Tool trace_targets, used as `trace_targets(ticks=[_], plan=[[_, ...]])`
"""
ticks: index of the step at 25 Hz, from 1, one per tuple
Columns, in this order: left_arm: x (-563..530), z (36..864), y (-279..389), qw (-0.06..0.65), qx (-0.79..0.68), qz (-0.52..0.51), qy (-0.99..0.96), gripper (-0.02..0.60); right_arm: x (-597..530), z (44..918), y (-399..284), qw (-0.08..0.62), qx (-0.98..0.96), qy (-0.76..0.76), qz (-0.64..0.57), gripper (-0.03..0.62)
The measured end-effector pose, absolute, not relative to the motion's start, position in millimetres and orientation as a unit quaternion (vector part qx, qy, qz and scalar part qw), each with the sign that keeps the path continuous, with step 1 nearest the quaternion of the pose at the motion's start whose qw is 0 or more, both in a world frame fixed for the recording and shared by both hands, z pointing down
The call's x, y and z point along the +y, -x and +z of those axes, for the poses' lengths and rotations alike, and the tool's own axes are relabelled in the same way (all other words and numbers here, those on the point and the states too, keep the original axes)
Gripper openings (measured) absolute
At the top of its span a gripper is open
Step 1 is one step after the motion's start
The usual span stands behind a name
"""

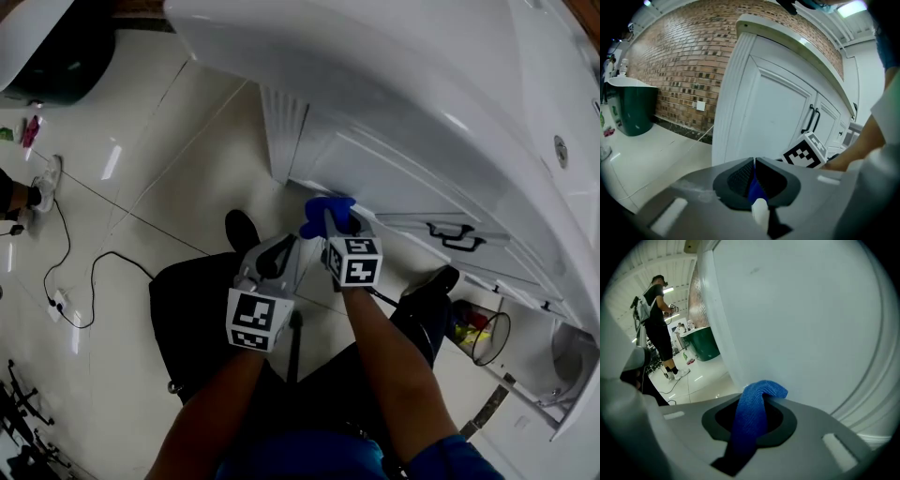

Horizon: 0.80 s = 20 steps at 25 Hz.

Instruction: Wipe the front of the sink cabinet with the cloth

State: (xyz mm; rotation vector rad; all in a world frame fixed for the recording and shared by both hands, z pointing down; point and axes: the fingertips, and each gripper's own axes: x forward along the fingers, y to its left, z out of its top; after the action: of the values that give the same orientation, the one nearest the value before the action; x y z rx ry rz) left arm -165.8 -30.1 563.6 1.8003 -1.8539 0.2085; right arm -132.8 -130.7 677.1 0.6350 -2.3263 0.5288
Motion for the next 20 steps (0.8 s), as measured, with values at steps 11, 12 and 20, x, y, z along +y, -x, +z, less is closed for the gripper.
trace_targets(ticks=[11, 12, 20], plan=[[5.1, 571.3, 216.2, 0.286, -0.714, 0.068, -0.636, 0.018, -112.2, 685.9, 216.2, 0.332, -0.899, -0.201, 0.206, 0.071], [5.4, 572.0, 217.4, 0.286, -0.714, 0.069, -0.635, 0.018, -111.6, 687.0, 218.4, 0.331, -0.898, -0.202, 0.21, 0.071], [-1.7, 571.4, 196.0, 0.254, -0.69, 0.125, -0.666, 0.006, -94.6, 679.5, 202.9, 0.328, -0.898, -0.198, 0.217, 0.071]])
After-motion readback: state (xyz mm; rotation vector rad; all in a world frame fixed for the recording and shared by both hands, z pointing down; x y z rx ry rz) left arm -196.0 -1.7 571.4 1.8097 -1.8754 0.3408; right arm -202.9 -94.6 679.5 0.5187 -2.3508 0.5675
